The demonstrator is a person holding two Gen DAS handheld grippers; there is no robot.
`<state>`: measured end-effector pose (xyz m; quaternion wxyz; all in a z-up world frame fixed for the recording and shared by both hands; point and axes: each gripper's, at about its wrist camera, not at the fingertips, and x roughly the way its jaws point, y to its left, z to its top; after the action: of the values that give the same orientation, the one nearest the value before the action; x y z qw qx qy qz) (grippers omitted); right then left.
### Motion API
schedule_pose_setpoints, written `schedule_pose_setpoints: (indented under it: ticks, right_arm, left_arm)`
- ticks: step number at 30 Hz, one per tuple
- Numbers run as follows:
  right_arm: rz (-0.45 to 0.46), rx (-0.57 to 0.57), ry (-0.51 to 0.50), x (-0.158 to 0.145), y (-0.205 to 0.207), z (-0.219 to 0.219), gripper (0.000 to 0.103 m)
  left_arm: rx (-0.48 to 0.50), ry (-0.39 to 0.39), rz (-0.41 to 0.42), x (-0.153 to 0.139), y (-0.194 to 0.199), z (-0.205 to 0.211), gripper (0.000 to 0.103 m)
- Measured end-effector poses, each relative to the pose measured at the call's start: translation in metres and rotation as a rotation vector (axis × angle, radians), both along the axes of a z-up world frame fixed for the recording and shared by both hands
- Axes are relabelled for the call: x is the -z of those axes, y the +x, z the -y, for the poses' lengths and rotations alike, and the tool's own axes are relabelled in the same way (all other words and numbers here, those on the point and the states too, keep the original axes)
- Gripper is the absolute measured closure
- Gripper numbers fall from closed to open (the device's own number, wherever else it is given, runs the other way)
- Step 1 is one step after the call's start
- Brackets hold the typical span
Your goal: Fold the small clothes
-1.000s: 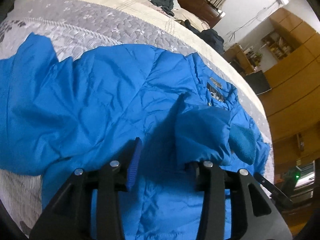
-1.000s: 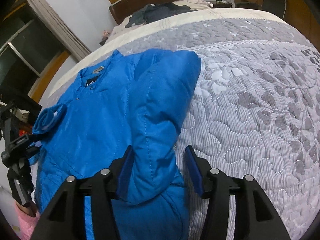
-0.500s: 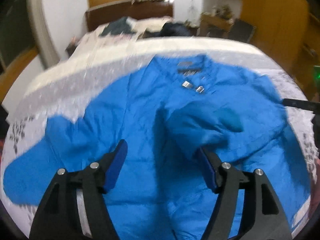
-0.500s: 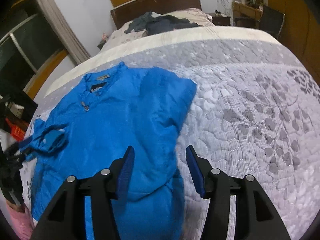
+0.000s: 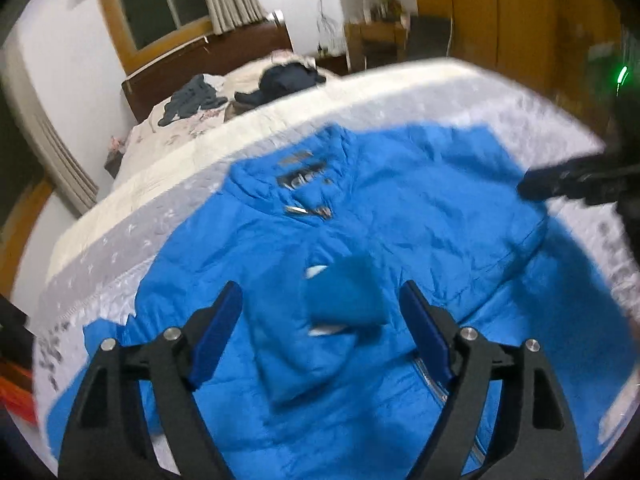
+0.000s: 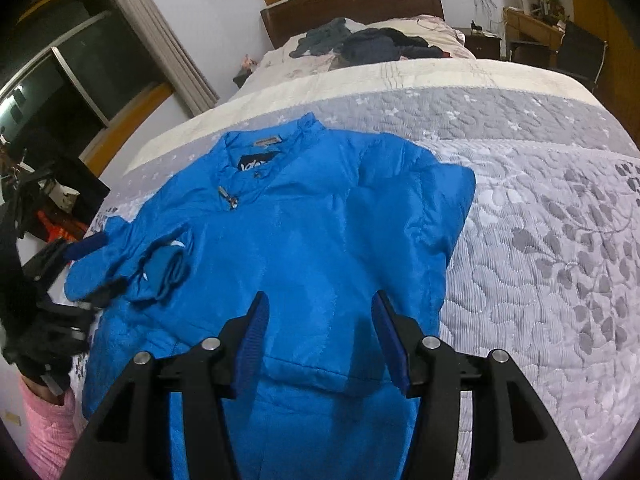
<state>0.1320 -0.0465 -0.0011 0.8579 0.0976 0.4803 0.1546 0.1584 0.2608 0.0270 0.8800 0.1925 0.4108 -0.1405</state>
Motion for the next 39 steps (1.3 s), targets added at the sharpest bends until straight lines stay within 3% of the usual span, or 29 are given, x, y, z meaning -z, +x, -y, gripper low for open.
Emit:
schedule_pose_setpoints:
  ticks: [2, 4, 6, 7, 11, 14, 19, 26, 30, 32, 34, 36, 39]
  right_arm:
    - [-0.007, 0.012, -0.002, 0.003, 0.000, 0.004, 0.049]
    - [-0.014, 0.022, -0.002, 0.006, 0.001, 0.008, 0.049]
    - [-0.019, 0.022, 0.001, 0.009, 0.002, 0.009, 0.049]
    - [-0.022, 0.020, 0.002, 0.010, 0.003, 0.008, 0.049]
    - [-0.020, 0.012, -0.012, 0.013, 0.003, 0.004, 0.049]
    - [-0.019, 0.011, -0.018, 0.014, 0.003, 0.002, 0.049]
    - [-0.021, 0.011, -0.009, 0.017, 0.005, 0.002, 0.049]
    - [-0.023, 0.005, 0.003, 0.019, 0.006, 0.001, 0.049]
    - [-0.022, 0.003, 0.023, 0.013, 0.004, 0.001, 0.048]
    - [-0.009, -0.015, 0.037, 0.005, -0.001, -0.001, 0.048]
    - [-0.006, -0.038, 0.037, -0.001, -0.005, -0.007, 0.048]
    - [-0.013, -0.059, 0.040, -0.003, -0.007, -0.014, 0.048]
    - [-0.035, -0.091, 0.042, -0.002, -0.006, -0.026, 0.048]
  left_arm:
    - [-0.010, 0.089, -0.024, 0.019, 0.008, 0.016, 0.021]
    - [-0.045, 0.126, -0.059, 0.033, 0.015, 0.020, 0.022]
    - [-0.080, 0.118, -0.093, 0.044, 0.022, 0.016, 0.039]
    - [-0.098, 0.106, -0.099, 0.047, 0.024, 0.011, 0.041]
    - [-0.138, -0.053, -0.110, 0.032, 0.026, -0.013, 0.082]
    - [-0.185, -0.196, -0.079, 0.009, 0.026, -0.044, 0.086]
    - [-0.271, -0.345, -0.040, -0.012, 0.031, -0.099, 0.088]
    - [-0.533, -0.402, -0.047, 0.004, 0.041, -0.201, 0.088]
    - [-0.606, -0.449, -0.042, 0.005, 0.027, -0.237, 0.088]
    - [-0.572, -0.436, -0.020, 0.000, 0.017, -0.227, 0.086]
    - [-0.519, -0.426, -0.017, -0.007, 0.010, -0.210, 0.075]
    - [-0.447, -0.409, -0.025, -0.011, 0.005, -0.182, 0.050]
    - [-0.351, -0.345, -0.051, -0.004, 0.006, -0.136, 0.049]
